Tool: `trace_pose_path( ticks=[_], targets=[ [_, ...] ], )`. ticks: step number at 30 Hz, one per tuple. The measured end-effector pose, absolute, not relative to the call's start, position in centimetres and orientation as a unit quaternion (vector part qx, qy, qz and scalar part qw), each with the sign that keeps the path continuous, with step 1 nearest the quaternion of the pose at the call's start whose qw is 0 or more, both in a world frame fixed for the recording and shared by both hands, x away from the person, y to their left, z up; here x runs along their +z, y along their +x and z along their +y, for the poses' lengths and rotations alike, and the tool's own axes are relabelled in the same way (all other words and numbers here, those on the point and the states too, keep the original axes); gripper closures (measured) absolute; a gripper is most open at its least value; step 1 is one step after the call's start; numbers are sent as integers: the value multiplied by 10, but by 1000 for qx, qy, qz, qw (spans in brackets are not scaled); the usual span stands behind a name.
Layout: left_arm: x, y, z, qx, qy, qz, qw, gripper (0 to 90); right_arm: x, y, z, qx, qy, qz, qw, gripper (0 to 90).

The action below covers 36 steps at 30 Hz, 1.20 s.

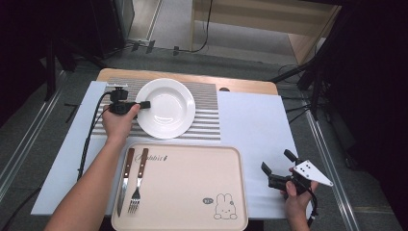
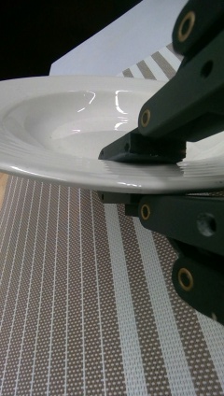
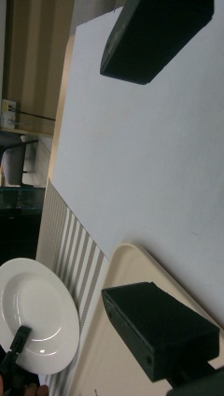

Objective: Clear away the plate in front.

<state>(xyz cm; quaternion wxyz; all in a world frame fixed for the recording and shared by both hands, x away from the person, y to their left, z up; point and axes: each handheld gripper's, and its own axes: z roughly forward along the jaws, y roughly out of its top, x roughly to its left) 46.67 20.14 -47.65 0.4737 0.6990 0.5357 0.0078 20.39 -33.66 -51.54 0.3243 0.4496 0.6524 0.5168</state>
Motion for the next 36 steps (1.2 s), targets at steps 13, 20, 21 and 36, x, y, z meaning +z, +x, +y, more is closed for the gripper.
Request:
trace_pose_path(
  ticks=[13, 20, 21, 36],
  targets=[
    [-466, 463, 208, 9, 682, 537, 497, 816, -515, 204, -336, 516, 450, 652, 324, 0],
    [-456, 458, 206, 6, 682, 528, 506, 816, -515, 204, -336, 517, 450, 652, 325, 0],
    [-455, 457, 206, 7, 682, 526, 508, 816, -515, 204, -336, 517, 450, 652, 325, 0],
    [-440, 441, 200, 6, 687, 507, 521, 815, -515, 204, -336, 517, 450, 652, 326, 0]
  ],
)
